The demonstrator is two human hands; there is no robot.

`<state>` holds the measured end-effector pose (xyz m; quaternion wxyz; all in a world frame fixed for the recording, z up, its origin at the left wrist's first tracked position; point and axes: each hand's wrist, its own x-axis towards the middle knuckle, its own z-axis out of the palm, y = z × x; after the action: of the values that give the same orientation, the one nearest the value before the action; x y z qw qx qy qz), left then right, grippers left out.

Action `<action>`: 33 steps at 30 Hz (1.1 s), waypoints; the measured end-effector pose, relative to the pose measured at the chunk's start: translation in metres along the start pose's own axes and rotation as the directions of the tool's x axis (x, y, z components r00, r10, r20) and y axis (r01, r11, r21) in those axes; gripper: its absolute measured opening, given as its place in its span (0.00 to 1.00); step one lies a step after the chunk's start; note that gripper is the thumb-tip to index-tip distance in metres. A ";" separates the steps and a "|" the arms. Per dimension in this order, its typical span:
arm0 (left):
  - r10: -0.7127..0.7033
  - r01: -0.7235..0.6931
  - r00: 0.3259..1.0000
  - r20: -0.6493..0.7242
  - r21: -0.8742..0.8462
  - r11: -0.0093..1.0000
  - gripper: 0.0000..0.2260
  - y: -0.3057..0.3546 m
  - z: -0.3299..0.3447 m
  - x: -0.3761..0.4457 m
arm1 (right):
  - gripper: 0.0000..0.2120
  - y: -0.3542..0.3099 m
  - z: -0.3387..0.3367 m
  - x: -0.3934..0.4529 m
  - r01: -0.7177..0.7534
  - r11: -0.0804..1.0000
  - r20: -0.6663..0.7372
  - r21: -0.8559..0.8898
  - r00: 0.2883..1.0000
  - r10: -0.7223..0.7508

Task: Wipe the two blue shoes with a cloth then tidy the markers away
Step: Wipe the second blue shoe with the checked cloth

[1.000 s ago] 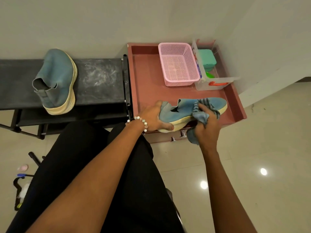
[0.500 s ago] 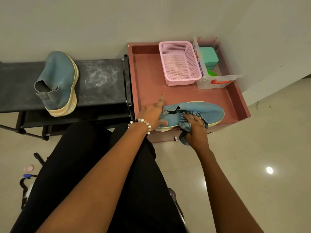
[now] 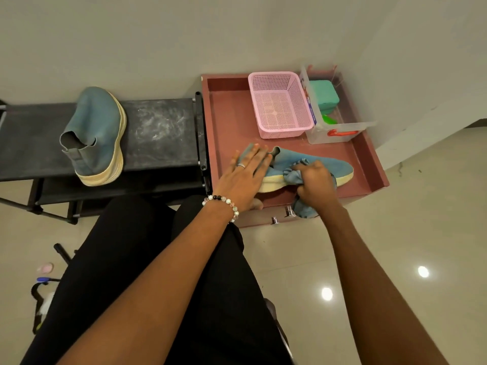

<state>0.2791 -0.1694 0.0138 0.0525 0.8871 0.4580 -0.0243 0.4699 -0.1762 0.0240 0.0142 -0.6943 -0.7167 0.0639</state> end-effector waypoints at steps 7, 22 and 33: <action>-0.230 0.245 0.970 0.084 -0.316 0.917 0.54 -0.011 0.001 0.007 | 0.20 0.008 -0.033 0.013 -0.044 0.989 0.128 0.140 0.991 0.026; -0.359 0.427 0.895 0.264 -0.274 0.862 0.47 -0.022 0.029 0.010 | 0.26 -0.050 0.029 -0.023 0.407 0.888 -0.196 0.216 0.908 -0.369; -0.329 0.365 0.928 0.174 -0.249 0.897 0.33 -0.018 0.021 0.006 | 0.21 -0.094 0.033 -0.042 0.368 0.917 -0.357 0.155 0.886 -0.296</action>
<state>0.2684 -0.1566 -0.0089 0.1999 0.7715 0.6035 -0.0254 0.3746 -0.2227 0.0046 0.2196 -0.5557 -0.8015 0.0229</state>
